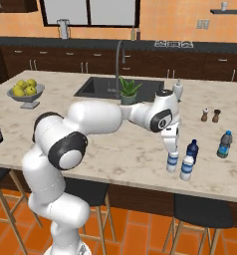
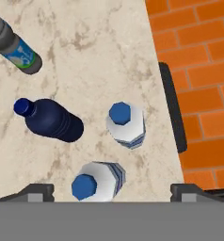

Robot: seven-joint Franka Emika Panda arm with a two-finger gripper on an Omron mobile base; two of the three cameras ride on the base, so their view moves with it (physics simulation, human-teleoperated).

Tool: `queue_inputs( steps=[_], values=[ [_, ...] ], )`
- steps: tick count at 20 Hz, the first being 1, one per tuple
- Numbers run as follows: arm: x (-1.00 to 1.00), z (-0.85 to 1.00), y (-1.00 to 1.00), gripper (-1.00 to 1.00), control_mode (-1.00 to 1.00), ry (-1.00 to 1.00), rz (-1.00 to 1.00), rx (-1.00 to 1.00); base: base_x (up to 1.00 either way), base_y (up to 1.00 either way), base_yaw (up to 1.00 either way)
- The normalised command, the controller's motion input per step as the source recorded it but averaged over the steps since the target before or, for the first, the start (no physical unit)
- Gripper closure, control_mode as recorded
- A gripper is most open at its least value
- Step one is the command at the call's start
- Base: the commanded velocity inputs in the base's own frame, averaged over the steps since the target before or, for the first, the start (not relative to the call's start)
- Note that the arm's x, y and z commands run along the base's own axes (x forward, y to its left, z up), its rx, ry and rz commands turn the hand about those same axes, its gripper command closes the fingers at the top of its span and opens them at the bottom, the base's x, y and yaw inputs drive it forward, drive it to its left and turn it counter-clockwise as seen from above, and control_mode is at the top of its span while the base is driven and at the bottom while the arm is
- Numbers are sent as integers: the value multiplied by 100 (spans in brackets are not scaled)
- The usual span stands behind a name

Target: Move the plastic bottles in the middle to the plastics group, and the glass bottles in the middle to the glass group.

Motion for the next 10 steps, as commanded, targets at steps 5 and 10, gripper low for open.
queue_inputs(
  steps=[5,10],
  values=[
    [-22,31,83,-100,-100,-2,11,-6,0,0,0],
    [-38,7,100,-100,-100,-6,21,-10,0,0,0]
  ],
)
